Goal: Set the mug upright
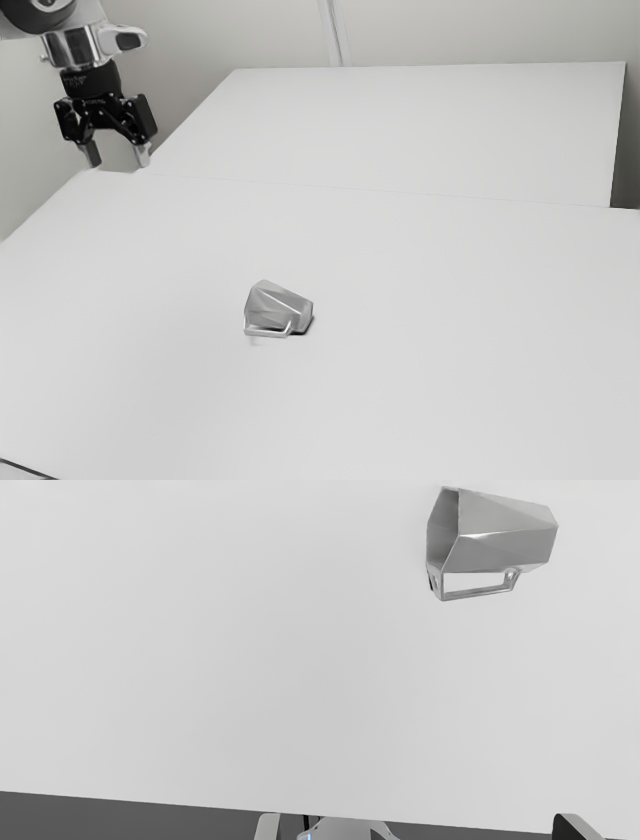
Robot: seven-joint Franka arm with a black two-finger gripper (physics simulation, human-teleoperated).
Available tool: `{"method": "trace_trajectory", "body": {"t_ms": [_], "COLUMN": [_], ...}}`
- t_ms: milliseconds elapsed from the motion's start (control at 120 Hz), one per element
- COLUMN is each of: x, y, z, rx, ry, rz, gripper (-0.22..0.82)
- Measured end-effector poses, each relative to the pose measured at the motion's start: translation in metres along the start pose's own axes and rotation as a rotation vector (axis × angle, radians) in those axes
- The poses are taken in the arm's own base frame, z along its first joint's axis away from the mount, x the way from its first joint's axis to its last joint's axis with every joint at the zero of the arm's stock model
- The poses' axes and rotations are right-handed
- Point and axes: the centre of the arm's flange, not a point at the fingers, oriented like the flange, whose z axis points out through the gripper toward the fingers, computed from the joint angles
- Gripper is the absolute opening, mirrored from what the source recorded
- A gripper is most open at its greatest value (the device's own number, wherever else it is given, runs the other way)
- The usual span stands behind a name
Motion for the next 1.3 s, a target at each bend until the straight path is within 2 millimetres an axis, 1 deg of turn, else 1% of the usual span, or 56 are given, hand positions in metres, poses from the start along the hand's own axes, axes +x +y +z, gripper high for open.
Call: {"method": "trace_trajectory", "body": {"t_ms": [67, 100, 133, 167, 258, 317, 408, 458, 508, 542, 583, 675, 733, 800, 933, 1025, 1108, 1300], "x": [0.008, 0.011, 0.016, 0.024, 0.046, 0.056, 0.072, 0.079, 0.085, 0.089, 0.096, 0.107, 0.109, 0.106, 0.103, 0.105, 0.102, 0.102], "y": [0.006, 0.009, 0.013, 0.017, 0.018, 0.009, -0.013, -0.032, -0.053, -0.062, -0.065, -0.060, -0.058, -0.056, -0.049, -0.044, -0.038, -0.022], "z": [-0.002, 0.002, 0.010, 0.032, 0.118, 0.165, 0.223, 0.247, 0.264, 0.273, 0.287, 0.318, 0.331, 0.343, 0.353, 0.367, 0.383, 0.395], "rx": [-0.007, -0.010, -0.025, -0.063, -0.248, -0.394, -0.591, -0.667, -0.713, -0.734, -0.759, -0.806, -0.838, -0.879, -0.955, -1.000, -1.044, -1.122], "ry": [0.049, 0.059, 0.059, 0.040, -0.021, -0.027, -0.007, 0.020, 0.054, 0.076, 0.093, 0.114, 0.136, 0.160, 0.198, 0.208, 0.216, 0.274], "rz": [0.014, 0.020, 0.027, 0.033, 0.027, -0.008, -0.091, -0.141, -0.184, -0.201, -0.207, -0.200, -0.190, -0.175, -0.113, -0.078, -0.055, 0.004], "gripper": [0.59, 0.59, 0.59, 0.59, 0.59, 0.59, 0.59, 0.59, 0.59, 0.59, 0.59, 0.59, 0.59, 0.59, 0.59, 0.59, 0.59, 0.59]}}
